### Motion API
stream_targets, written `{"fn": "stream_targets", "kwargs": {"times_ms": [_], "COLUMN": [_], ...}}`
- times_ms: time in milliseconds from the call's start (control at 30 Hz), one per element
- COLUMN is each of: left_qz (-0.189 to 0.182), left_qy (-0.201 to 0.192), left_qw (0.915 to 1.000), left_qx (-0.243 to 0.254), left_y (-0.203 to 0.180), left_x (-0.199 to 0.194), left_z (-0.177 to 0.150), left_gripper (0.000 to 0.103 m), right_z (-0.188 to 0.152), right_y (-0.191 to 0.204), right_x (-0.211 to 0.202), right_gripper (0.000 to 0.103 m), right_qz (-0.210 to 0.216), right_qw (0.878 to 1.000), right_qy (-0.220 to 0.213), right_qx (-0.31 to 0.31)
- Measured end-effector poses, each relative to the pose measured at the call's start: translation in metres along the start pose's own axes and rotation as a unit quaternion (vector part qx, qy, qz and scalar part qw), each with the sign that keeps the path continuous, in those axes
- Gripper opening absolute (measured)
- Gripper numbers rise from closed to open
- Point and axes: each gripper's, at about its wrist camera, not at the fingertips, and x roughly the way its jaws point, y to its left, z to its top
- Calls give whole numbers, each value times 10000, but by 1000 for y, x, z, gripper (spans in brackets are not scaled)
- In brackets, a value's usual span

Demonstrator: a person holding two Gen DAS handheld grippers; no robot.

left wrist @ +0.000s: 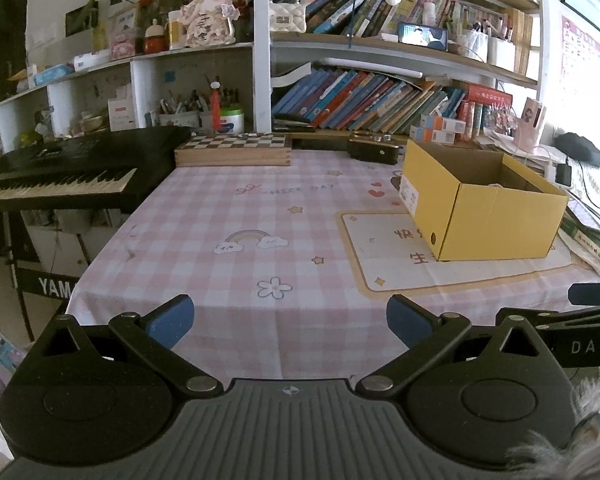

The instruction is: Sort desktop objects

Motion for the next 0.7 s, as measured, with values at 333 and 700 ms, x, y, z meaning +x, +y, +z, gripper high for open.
{"fn": "stream_targets", "kwargs": {"times_ms": [333,700], "left_qz": [14,4], "left_qy": [39,69], "left_qw": [10000,10000], "left_qx": [-29,-41], "left_y": [1,-1], "left_x": [-3,-5], "left_z": [-3,-4], "left_gripper": [103,103], "right_z": [-1,-3], "right_y": [1,2], "right_x": [-1,-3], "right_gripper": [101,101], "right_qz": [14,13], "right_qw": [10000,10000], "right_qy": [6,11], "right_qx": [-10,-10]}}
